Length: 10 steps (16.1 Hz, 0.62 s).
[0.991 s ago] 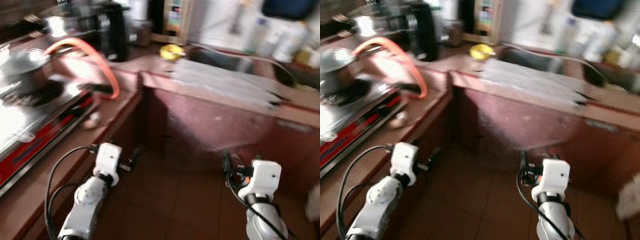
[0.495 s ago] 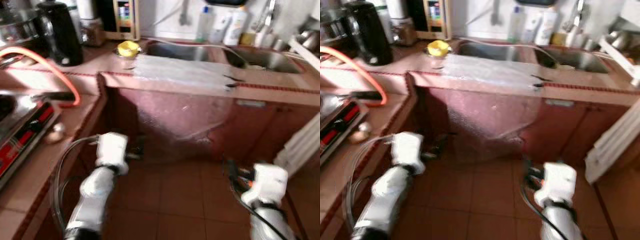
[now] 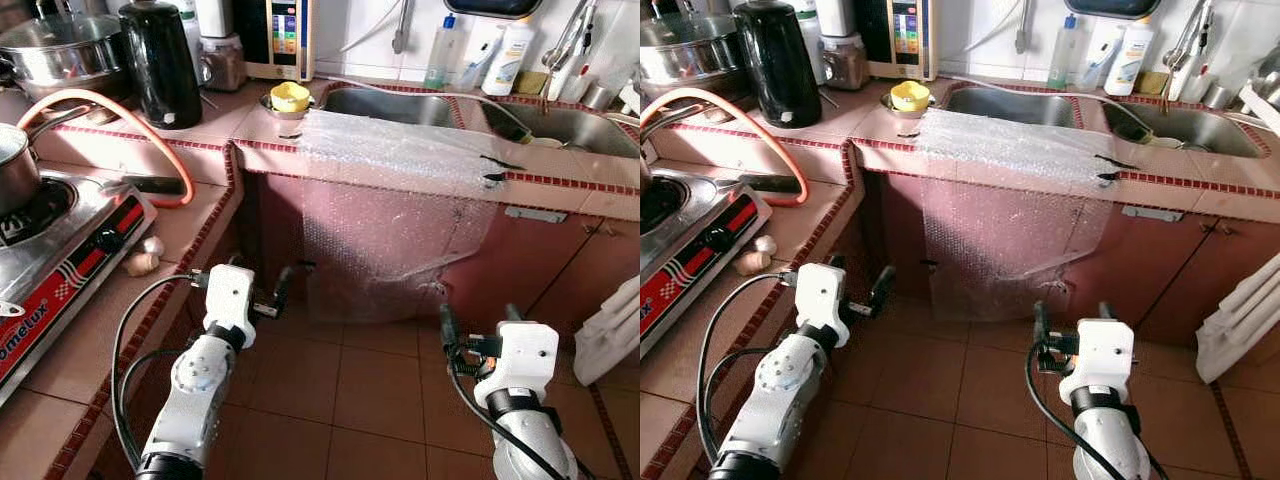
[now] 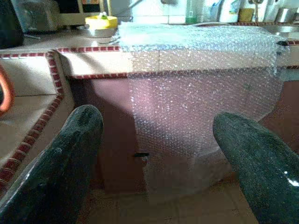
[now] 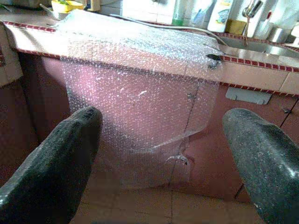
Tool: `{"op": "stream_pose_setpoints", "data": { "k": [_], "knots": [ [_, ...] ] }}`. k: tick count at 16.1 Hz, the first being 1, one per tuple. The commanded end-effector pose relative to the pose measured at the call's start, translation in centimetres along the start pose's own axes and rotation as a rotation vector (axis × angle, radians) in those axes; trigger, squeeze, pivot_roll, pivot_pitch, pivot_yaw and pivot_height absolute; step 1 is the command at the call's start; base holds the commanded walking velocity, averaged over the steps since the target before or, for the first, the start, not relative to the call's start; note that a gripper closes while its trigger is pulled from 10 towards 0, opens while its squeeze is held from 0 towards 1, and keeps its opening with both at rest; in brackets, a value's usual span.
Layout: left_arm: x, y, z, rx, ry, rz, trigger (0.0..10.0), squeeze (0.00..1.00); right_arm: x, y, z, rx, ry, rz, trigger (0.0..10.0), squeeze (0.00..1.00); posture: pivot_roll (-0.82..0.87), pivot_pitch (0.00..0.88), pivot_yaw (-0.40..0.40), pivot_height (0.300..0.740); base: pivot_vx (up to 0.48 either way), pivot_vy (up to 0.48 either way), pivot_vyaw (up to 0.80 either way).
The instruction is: Kitchen organization
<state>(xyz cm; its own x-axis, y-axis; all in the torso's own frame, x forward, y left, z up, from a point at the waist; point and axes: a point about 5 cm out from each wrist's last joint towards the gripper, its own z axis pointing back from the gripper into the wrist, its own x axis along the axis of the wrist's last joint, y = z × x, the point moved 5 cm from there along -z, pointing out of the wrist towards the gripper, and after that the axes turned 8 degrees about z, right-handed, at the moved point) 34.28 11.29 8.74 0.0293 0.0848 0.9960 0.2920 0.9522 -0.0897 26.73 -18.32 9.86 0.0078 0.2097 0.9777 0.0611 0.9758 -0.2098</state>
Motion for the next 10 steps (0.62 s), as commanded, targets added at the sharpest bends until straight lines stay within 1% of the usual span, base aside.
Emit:
{"op": "stream_pose_setpoints", "data": {
  "k": [1, 5, 10],
  "knots": [
    [0.17, -0.43, -0.3, -0.026, -0.003, 0.015, 10.0, 0.0, 0.61, -0.14, -0.12, 0.001, -0.026, 0.009, 10.0, 0.0, 0.05, 0.0, 0.0, 0.74, 0.0, 0.0, 0.0],
    [0.0, -0.67, -0.38, -0.04, 0.006, 0.023, 10.0, 0.0, 0.78, -0.27, -0.27, -0.001, -0.035, 0.02, 10.0, 0.0, 0.05, 0.0, 0.002, 0.74, 0.0, 0.0, 0.0],
    [-0.33, -1.38, -0.41, -0.073, 0.019, 0.044, 10.0, 0.0, 0.96, -0.26, -0.37, 0.003, -0.044, 0.037, 10.0, 0.0, 0.04, 0.0, 0.006, 0.74, 0.256, 0.0, 0.0]
  ]
}}
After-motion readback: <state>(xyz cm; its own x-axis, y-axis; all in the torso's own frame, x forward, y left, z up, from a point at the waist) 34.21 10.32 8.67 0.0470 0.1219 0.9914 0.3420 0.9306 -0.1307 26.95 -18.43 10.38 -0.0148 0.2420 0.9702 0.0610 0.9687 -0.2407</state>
